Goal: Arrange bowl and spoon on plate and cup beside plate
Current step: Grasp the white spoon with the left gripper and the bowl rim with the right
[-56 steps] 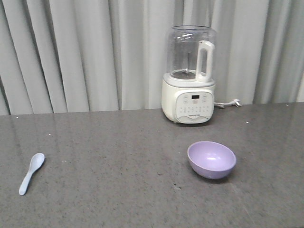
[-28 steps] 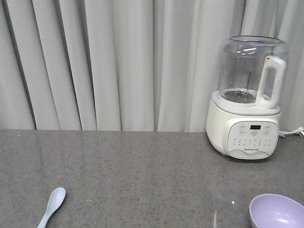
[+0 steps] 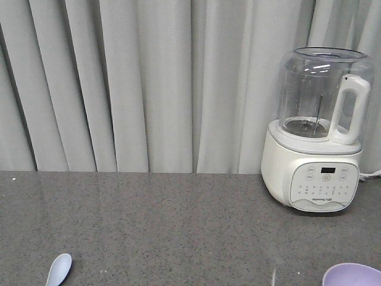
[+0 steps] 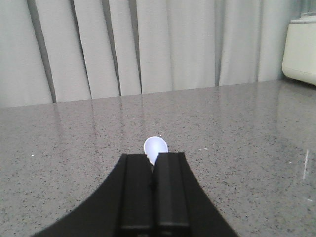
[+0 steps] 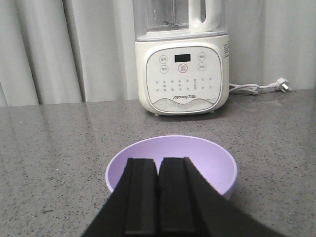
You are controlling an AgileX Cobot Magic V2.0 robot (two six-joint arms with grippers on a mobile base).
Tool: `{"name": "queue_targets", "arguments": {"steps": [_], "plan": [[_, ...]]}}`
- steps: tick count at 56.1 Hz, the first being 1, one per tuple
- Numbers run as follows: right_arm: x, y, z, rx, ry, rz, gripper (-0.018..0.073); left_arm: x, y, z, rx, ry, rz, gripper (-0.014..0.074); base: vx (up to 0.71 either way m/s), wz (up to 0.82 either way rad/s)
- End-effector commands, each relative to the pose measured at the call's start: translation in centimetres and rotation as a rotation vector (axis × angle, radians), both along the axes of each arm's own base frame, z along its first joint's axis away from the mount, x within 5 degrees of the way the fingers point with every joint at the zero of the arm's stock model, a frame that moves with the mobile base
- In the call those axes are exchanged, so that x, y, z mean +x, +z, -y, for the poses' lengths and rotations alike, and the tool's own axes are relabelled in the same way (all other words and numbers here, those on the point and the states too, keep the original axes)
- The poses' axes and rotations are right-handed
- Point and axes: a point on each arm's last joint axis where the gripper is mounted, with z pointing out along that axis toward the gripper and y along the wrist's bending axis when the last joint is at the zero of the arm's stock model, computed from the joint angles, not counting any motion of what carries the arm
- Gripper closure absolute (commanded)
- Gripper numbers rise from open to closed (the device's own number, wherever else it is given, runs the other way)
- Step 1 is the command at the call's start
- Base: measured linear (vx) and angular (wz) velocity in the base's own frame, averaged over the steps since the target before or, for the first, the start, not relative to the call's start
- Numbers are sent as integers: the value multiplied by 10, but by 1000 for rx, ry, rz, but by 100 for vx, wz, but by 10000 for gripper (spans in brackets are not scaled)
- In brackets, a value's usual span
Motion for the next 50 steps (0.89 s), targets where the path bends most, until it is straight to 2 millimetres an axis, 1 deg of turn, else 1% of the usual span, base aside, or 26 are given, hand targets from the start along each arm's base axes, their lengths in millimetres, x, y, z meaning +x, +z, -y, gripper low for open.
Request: {"name": "queue_targets", "arguments": {"steps": [1, 18, 24, 29, 31, 33, 36, 37, 38, 39, 42, 45, 46, 49, 50], "plan": [[0, 7, 0, -10, 0, 86, 565, -2, 16, 0, -32, -9, 109, 594, 2, -1], [0, 7, 0, -10, 0, 86, 565, -2, 17, 0, -34, -10, 118, 594, 0, 0], [-1, 14, 0, -17, 1, 162, 565, -5, 29, 1, -77, -23, 216, 594, 0, 0], [-4, 31, 0, -15, 1, 254, 565, -8, 44, 1, -201, -50, 291, 594, 0, 0], [-7, 44, 0, -19, 0, 283, 565, -11, 55, 0, -238, -55, 302, 594, 0, 0], [-12, 62, 0, -29, -2, 311, 565, -14, 66, -1, -241, -53, 310, 594, 0, 0], [-20, 95, 0, -71, -11, 360, 565, -20, 94, -3, -228, -42, 325, 594, 0, 0], [-21, 102, 0, -90, -15, 356, 565, -22, 105, -3, -221, -38, 327, 594, 0, 1], [-23, 113, 0, -106, -19, 367, 565, -25, 116, -4, -209, -33, 333, 594, 0, 1], [-24, 125, 1, -112, -21, 373, 565, -24, 123, -4, -186, -27, 337, 594, 0, 0], [-25, 161, 1, -124, -26, 401, 565, -22, 155, -4, -104, -6, 344, 594, 0, 0], [-14, 188, 0, -140, -29, 392, 565, -11, 182, -3, -29, 11, 325, 594, 0, 0], [-10, 197, 0, -145, -30, 387, 565, -7, 187, -2, -14, 14, 316, 594, 0, 0], [8, 217, 0, -165, -31, 363, 565, 11, 205, 1, 23, 21, 261, 594, 0, 0], [14, 222, 0, -169, -31, 352, 565, 21, 210, 3, 31, 21, 232, 594, 0, 0]]}}
